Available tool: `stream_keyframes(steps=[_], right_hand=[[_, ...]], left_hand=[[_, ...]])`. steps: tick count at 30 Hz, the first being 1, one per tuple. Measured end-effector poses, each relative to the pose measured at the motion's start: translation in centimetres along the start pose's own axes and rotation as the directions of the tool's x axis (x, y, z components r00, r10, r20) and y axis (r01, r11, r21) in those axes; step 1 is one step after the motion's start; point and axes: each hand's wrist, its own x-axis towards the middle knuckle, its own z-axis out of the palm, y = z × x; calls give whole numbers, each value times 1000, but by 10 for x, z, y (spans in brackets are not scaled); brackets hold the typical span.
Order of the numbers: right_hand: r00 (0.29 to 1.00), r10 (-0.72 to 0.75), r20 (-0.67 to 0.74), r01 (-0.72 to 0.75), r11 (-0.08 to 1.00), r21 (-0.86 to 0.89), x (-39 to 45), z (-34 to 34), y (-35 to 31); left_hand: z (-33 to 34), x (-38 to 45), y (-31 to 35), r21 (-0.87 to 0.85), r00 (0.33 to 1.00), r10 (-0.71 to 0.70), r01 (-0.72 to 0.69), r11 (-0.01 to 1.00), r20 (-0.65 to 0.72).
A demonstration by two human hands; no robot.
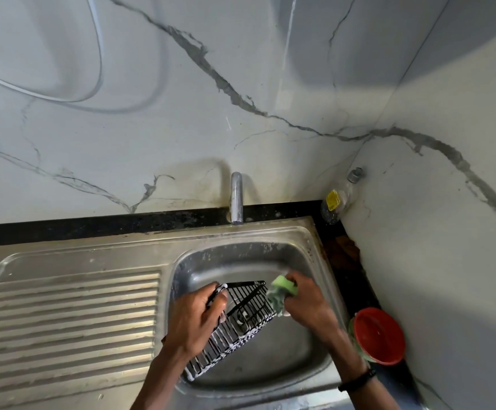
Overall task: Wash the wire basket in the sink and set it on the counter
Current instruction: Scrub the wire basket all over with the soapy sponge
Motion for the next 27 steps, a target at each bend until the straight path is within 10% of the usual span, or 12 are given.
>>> stream_keyframes(steps=[11,18,22,27], right_hand=[[996,-79,-33,85,917,389,-3,20,-38],[931,-343,-127,357,928,109,-31,31,-24],[979,-200,36,196,976,98,-32,7,-8],[957,-244,-160,268,950,158,-30,-1,-33]], left_hand=[[2,11,33,232,992,69,-42,972,-110],[3,8,24,99,930,-6,45,994,-366],[4,-1,7,-20,940,-71,68,997,-333],[8,1,19,-140,952,-30,-13,990,-305]])
